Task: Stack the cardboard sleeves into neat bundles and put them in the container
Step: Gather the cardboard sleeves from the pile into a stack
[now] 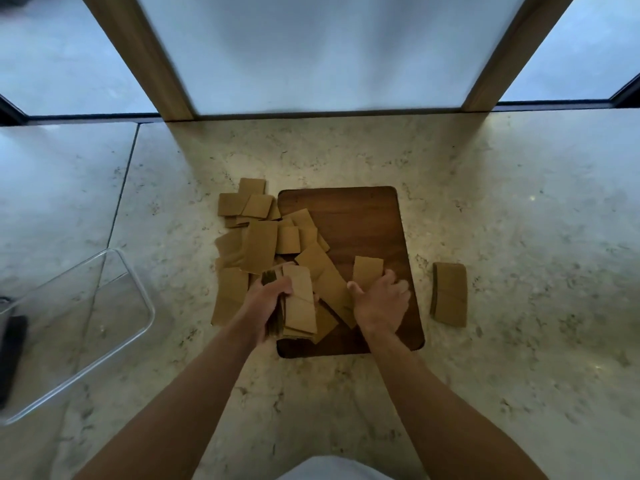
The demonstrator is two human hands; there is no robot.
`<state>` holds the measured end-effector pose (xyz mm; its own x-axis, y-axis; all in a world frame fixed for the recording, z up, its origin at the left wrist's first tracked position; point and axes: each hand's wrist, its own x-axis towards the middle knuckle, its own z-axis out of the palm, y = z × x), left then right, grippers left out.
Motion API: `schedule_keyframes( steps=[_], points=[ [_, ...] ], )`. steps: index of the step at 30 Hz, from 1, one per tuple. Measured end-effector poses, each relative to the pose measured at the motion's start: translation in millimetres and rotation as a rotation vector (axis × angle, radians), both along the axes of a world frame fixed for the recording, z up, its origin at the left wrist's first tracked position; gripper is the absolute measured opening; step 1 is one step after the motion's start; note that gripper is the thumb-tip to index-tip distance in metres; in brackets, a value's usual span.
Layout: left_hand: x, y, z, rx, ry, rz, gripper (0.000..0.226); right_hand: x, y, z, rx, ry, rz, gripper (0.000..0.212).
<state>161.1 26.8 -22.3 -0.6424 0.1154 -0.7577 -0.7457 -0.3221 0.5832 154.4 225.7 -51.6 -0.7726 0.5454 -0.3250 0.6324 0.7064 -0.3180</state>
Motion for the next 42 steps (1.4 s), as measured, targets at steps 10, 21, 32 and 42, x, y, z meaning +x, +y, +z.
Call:
schedule_keyframes(
  steps=[10, 21, 32, 42],
  points=[
    [-7, 11, 3, -0.069, 0.054, 0.011, 0.046, 5, 4, 17, -0.824, 0.193, -0.097, 0.033],
    [23, -22, 2, -0.122, 0.043, 0.073, 0.043, 33, 1, 8, -0.010, -0.148, 0.528, 0.067],
    [19, -4, 7, -0.228, 0.019, -0.012, 0.054, 26, -40, 27, -0.769, -0.052, 0.219, 0.029],
    [6, -43, -5, -0.277, 0.008, 0.103, 0.040, -44, -31, -1, -0.053, -0.037, 0.469, 0.050]
  ],
)
